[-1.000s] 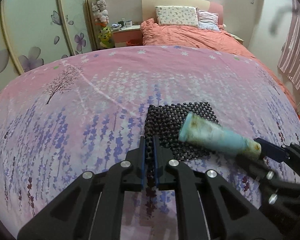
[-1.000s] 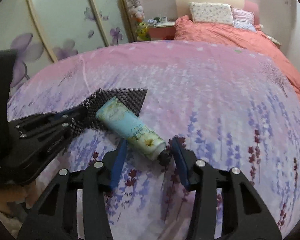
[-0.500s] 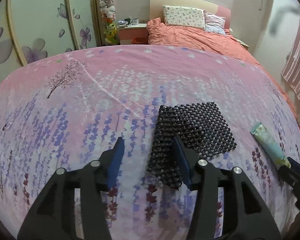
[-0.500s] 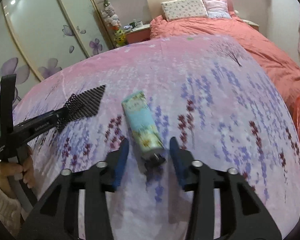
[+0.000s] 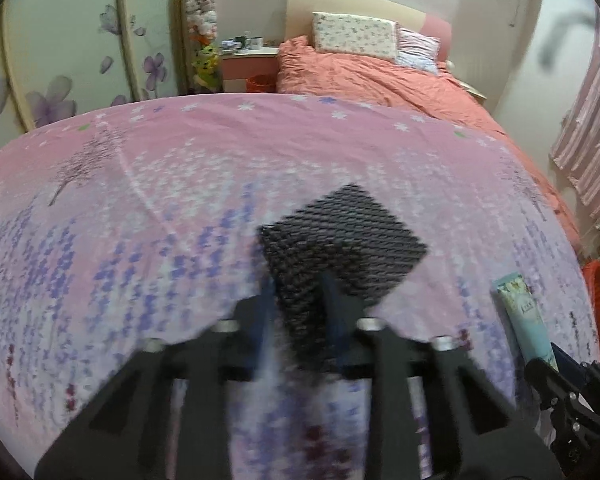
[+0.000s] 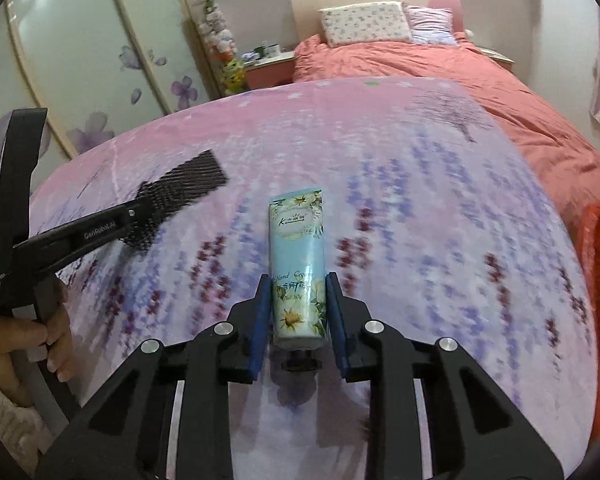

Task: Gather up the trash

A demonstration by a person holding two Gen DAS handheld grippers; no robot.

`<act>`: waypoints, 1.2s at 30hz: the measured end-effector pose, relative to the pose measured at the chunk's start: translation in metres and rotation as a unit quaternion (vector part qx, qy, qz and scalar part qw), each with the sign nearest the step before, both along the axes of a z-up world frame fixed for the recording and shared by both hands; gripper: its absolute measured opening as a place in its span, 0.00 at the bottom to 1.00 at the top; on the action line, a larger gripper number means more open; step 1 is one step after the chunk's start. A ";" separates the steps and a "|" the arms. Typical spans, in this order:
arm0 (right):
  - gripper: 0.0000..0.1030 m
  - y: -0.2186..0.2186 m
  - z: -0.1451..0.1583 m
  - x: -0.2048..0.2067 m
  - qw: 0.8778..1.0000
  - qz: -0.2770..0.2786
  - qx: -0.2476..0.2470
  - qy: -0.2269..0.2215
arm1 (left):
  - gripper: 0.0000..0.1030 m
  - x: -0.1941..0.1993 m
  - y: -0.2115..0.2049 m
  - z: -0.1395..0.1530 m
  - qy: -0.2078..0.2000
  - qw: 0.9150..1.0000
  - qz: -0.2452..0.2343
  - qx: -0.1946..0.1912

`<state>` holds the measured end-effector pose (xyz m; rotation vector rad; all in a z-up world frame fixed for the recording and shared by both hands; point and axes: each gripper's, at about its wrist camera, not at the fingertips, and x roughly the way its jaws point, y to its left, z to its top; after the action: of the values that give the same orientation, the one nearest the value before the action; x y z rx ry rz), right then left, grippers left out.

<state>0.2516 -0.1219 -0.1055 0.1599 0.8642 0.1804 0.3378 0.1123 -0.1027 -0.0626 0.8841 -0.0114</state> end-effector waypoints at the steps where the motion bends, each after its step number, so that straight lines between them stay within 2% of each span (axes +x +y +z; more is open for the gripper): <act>1: 0.27 -0.005 0.002 -0.003 1.000 -0.006 0.001 -0.002 | 0.10 0.001 -0.004 0.001 -0.002 1.000 -0.003 0.008; 3: 0.27 -0.019 0.008 -0.011 1.000 -0.019 0.004 -0.011 | 0.07 0.001 -0.008 0.003 -0.008 1.000 -0.011 0.011; 7: 0.27 -0.041 0.028 -0.030 0.998 -0.040 0.001 -0.040 | 0.06 -0.010 -0.014 0.017 -0.028 0.999 -0.023 -0.005; 18: 0.27 -0.092 0.079 -0.072 0.990 -0.092 0.014 -0.109 | 0.06 -0.051 -0.073 0.088 -0.102 0.990 -0.101 0.000; 25: 0.27 -0.121 0.097 -0.096 0.982 -0.128 0.013 -0.140 | 0.06 -0.079 -0.132 0.123 -0.130 0.979 -0.158 -0.011; 36: 0.27 -0.184 0.095 -0.123 0.969 -0.193 0.013 -0.155 | 0.06 -0.121 -0.226 0.144 -0.143 0.956 -0.254 -0.042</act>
<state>0.1283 -0.3062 -0.0102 0.3124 0.5049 -0.1472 0.2168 -0.1137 0.0413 0.0870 0.5900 -0.5270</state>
